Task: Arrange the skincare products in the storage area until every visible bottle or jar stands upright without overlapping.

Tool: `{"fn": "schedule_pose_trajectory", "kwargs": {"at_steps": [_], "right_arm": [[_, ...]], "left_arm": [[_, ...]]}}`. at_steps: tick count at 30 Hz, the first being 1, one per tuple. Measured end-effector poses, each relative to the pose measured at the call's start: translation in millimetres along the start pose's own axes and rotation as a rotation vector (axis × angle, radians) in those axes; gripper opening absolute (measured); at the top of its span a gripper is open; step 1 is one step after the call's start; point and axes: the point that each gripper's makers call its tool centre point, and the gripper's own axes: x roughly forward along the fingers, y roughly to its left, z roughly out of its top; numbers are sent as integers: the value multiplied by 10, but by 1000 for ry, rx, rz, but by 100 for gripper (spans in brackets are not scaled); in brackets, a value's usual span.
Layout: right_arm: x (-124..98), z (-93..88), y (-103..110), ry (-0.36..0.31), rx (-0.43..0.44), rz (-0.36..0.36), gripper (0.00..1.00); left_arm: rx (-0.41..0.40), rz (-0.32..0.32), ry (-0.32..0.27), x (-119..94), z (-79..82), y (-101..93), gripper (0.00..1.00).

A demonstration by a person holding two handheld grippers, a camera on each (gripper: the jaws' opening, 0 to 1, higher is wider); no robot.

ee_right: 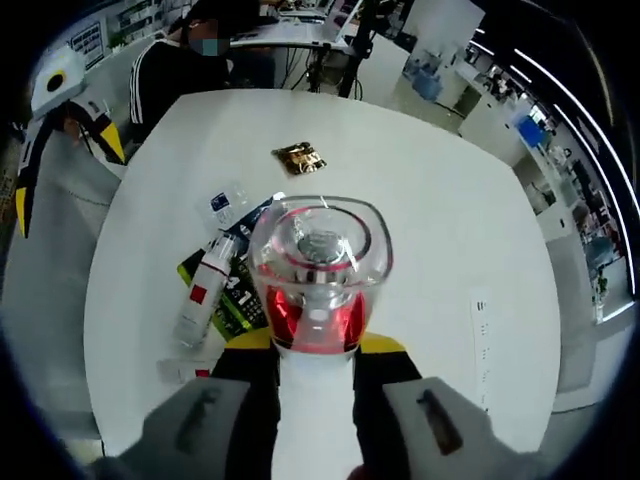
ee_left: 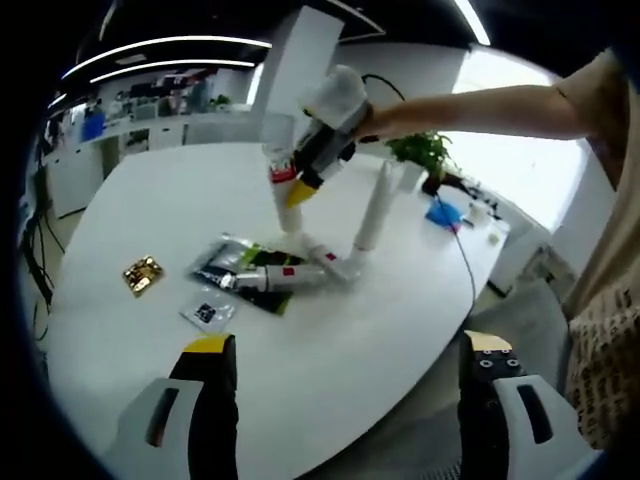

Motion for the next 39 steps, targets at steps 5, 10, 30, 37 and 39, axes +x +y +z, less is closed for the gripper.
{"fn": "schedule_pose_trajectory", "kwargs": {"at_steps": [5,10,30,37,39], "right_arm": [[-172,73,-1,-61,48,-16,26],[-388,162,116,-111,37,-6,26],[-1241,896,1154,-411,-7,106,26],[-1424,1005,1578,-469,-8,168,26],[-1477,1010,1655,-485,-6,183,26]], "left_arm": [[22,-2,-3,6,58,-18,90],[49,-23,-2,52,119,-114,90],[146,-107,-43,137,524,-450,89],[194,-155,-74,165,733,-619,85],[225,-181,-70,174,762,-673,82]]}}
